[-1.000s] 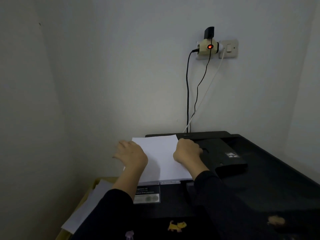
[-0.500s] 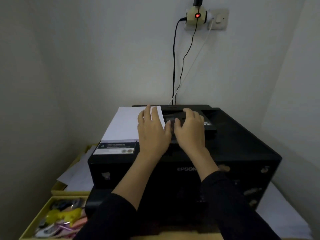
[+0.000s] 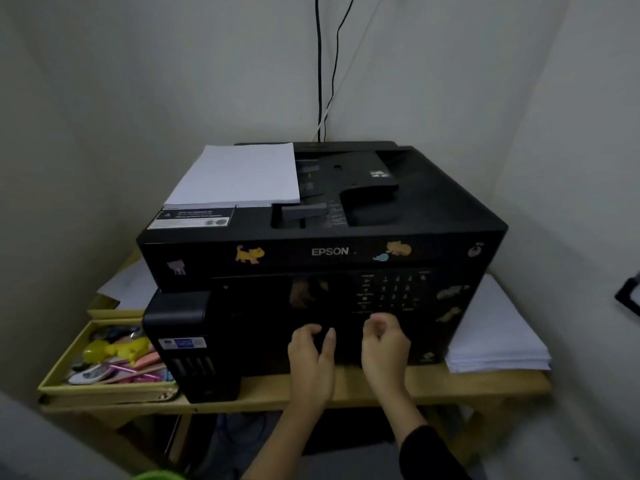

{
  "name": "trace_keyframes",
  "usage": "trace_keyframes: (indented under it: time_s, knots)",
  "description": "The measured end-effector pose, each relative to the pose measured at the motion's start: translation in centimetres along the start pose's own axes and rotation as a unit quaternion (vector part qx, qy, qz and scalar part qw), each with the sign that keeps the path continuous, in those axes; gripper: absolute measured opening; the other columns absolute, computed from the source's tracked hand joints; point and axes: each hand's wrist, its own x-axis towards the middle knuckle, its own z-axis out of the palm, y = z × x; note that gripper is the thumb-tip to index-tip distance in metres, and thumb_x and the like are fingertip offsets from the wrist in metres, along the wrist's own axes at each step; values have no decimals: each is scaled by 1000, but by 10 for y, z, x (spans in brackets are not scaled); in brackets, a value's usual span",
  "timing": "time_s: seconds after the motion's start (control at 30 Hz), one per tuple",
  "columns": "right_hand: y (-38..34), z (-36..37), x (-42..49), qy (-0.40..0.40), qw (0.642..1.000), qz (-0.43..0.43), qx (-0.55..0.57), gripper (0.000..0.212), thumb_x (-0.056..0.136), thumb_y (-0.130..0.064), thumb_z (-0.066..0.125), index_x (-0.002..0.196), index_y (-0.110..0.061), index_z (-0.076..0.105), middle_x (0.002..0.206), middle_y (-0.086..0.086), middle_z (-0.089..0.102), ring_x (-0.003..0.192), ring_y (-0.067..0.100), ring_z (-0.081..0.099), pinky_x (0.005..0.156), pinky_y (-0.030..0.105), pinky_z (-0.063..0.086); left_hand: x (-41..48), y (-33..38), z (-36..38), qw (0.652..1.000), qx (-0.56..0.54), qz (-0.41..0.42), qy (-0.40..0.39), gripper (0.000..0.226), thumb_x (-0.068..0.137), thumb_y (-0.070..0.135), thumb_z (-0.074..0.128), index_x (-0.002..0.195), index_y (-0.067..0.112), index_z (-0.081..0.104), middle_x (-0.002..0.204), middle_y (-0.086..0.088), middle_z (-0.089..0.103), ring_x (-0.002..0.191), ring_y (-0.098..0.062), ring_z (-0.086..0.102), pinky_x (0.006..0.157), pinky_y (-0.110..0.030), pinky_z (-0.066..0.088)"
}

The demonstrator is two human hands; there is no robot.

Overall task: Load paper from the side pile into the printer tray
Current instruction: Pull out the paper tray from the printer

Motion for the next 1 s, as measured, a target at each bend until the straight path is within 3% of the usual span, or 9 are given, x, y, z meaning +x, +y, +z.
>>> trace_keyframes:
  time_s: [0.07,0.17,0.3,0.47,0.57,0.67,0.8,0.9,1.0]
  knots:
    - [19,7,7,-36,983,173,44,24,93,-25,54,104,-6,64,81,-5,60,88,19,62,71,23,48,9,-13,6,979,-73,-185,-40,40,94,51,41,111,17,53,120,-5,58,102,-16,56,82,-24,47]
    - [34,15,13,-88,895,384,208,49,88,-39,61,118,-1,56,97,11,65,90,27,63,81,41,52,22,-25,7,873,-268,-398,-90,76,87,66,38,138,10,41,138,-13,48,121,-31,49,93,-41,46]
    - [50,24,15,-115,813,441,363,74,80,-45,67,133,1,44,131,21,54,119,30,54,89,38,49,37,-43,0,794,-399,-454,-62,98,76,71,47,144,2,32,142,-19,44,127,-36,45,98,-47,43]
    - [58,39,14,-92,749,427,498,67,84,-40,65,132,2,44,134,21,49,130,30,44,99,37,43,37,-44,3,744,-500,-442,-39,90,82,58,54,145,-1,28,136,-18,47,117,-29,53,101,-40,44]
    - [63,45,12,-94,733,396,545,56,79,-43,67,118,-5,54,117,14,58,122,27,50,97,36,44,38,-46,4,746,-529,-403,-14,74,87,49,52,138,-3,39,142,-19,45,132,-28,44,108,-35,38]
    - [61,49,14,-84,736,393,545,59,66,-44,75,106,-5,56,111,12,59,103,23,58,85,33,49,37,-47,6,757,-528,-385,-2,66,87,47,53,132,-1,47,136,-18,52,128,-26,49,104,-32,40]
    - [58,51,18,-76,772,396,491,58,60,-45,77,100,-6,63,101,11,67,88,20,65,66,27,52,36,-46,10,769,-510,-385,-3,71,84,50,55,133,-1,45,129,-18,54,125,-27,50,106,-34,41]
    - [60,53,14,-69,790,400,460,60,55,-52,76,95,-8,66,84,5,68,66,13,62,54,22,50,34,-46,13,788,-482,-383,6,68,83,54,55,127,2,52,122,-15,59,118,-27,54,102,-35,43]
    - [55,56,8,-68,806,411,422,59,52,-63,73,82,-13,67,53,-4,56,39,5,44,35,17,37,30,-43,16,804,-439,-399,34,58,77,63,57,99,10,63,107,-9,66,100,-24,61,90,-35,48]
